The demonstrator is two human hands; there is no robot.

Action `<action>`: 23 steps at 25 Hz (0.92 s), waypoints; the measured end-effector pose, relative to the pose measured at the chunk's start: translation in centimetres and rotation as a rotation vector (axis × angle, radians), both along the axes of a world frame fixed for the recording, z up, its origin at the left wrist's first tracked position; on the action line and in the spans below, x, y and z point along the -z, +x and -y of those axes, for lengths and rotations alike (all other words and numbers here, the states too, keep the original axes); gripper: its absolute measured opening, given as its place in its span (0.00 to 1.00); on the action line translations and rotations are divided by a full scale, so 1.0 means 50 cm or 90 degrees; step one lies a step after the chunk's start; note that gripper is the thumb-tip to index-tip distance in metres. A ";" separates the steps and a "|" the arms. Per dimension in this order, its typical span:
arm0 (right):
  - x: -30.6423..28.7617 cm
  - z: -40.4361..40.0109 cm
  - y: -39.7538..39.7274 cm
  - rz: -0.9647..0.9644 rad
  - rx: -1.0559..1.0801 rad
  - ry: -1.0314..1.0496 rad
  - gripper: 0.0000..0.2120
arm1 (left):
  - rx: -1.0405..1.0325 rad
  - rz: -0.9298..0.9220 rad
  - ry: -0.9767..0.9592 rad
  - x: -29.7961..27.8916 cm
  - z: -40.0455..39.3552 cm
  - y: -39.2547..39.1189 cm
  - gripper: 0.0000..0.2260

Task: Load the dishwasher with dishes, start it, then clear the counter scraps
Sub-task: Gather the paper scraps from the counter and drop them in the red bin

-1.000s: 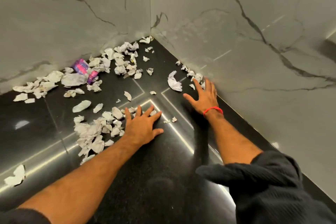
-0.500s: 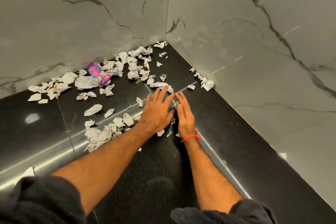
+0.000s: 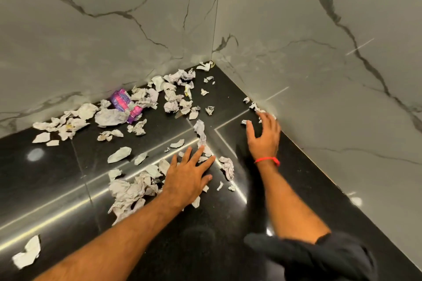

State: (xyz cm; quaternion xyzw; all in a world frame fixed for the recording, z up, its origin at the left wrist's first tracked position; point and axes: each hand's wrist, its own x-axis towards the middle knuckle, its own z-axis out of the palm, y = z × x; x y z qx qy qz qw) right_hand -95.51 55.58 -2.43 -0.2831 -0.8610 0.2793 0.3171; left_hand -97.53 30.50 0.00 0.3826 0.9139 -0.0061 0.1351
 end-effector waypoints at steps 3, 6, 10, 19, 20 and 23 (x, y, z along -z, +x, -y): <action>-0.024 -0.117 -0.066 0.222 -0.187 0.134 0.29 | -0.016 0.026 -0.037 -0.008 0.012 0.001 0.29; 0.001 -0.166 -0.096 0.338 -0.344 0.217 0.36 | -0.003 0.048 -0.069 -0.019 -0.003 -0.014 0.31; 0.024 -0.138 -0.115 0.405 -0.340 0.196 0.39 | 0.005 0.074 -0.082 -0.024 -0.004 -0.028 0.32; -0.030 0.277 0.035 0.338 -0.437 -0.081 0.26 | 0.094 0.090 -0.109 -0.086 0.049 -0.040 0.25; -0.033 0.327 0.049 0.316 -0.416 -0.135 0.24 | 0.099 0.072 -0.102 -0.088 0.083 -0.032 0.23; -0.048 0.428 0.072 0.260 -0.423 -0.287 0.21 | 0.144 0.001 -0.116 -0.091 0.202 -0.018 0.20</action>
